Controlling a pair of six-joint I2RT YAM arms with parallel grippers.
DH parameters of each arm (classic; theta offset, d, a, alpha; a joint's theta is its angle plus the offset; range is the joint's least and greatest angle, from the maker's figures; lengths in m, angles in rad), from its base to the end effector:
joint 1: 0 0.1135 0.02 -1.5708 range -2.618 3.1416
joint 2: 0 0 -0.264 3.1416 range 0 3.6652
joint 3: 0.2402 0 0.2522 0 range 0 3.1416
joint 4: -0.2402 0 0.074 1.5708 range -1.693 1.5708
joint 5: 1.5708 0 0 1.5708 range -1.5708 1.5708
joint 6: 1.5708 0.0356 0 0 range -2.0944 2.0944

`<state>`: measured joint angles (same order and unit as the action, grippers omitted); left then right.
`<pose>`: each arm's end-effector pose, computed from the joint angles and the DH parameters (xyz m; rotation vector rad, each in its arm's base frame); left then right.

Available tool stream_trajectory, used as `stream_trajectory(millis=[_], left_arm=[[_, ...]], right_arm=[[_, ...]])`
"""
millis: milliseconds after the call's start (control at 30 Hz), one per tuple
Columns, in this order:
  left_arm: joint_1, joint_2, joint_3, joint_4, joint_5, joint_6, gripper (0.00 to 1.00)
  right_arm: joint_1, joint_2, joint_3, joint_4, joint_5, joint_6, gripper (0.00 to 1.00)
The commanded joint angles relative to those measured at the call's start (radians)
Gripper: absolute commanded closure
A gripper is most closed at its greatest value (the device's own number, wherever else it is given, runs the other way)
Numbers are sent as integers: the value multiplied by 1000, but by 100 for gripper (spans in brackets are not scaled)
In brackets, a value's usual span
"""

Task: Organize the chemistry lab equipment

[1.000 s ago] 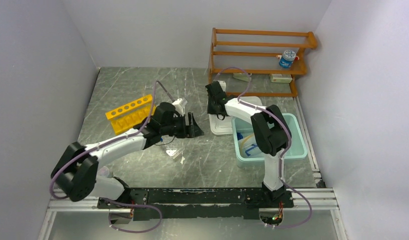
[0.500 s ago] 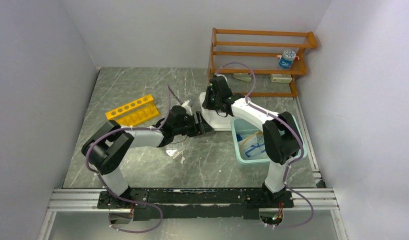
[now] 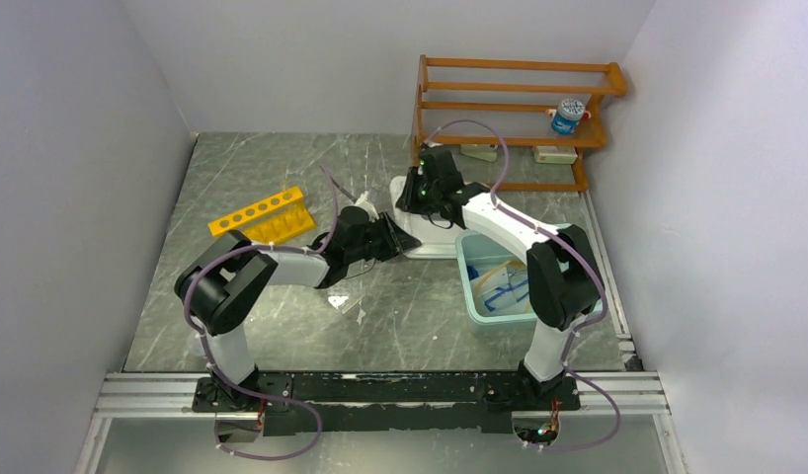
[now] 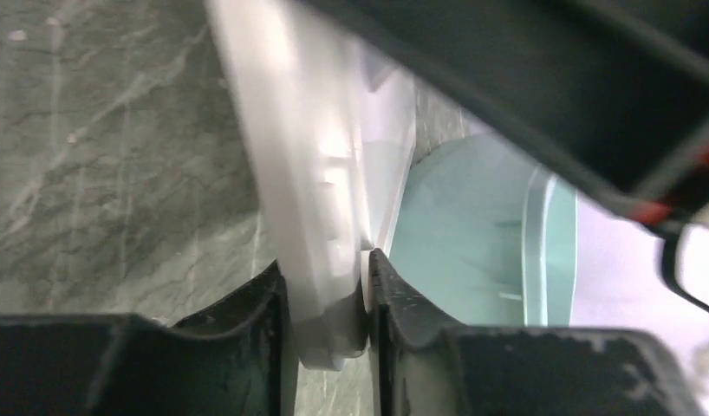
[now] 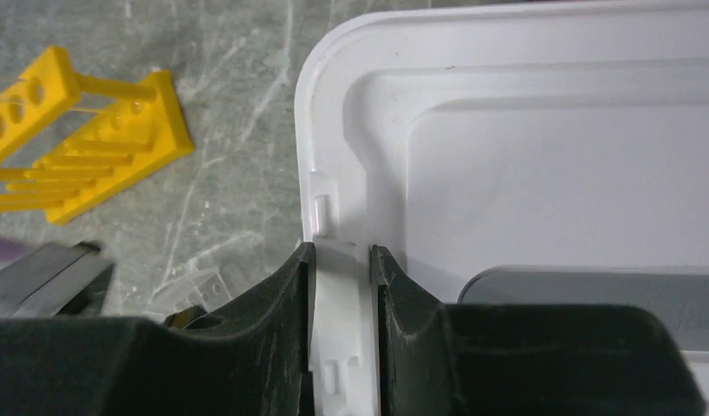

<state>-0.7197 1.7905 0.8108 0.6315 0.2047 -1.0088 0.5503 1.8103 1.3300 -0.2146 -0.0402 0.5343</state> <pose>0.2706 -0.2468 0.1640 -0.1569 2.1547 -1.2924 0.3502 0.2165 0.2398 -0.0408 2.3409 0.6061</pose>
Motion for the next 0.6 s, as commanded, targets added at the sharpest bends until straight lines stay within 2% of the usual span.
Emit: stream_trajectory(millis=[0, 67, 167, 300, 567], left_arm=[[9, 6, 24, 128, -27, -16, 81], [15, -11, 14, 148, -27, -17, 94], [22, -59, 11, 151, -35, 1, 95], [23, -162, 3, 114, -75, 40, 95], [23, -373, -7, 66, -153, 75, 95]], right_arm=[[3, -60, -1, 4, -30, -8, 77], [3, -78, 1, -1, -18, -13, 73], [3, -108, 19, -25, 25, -25, 55], [3, -186, 33, -45, 85, -42, 42], [0, -422, -7, -41, 156, -34, 37]])
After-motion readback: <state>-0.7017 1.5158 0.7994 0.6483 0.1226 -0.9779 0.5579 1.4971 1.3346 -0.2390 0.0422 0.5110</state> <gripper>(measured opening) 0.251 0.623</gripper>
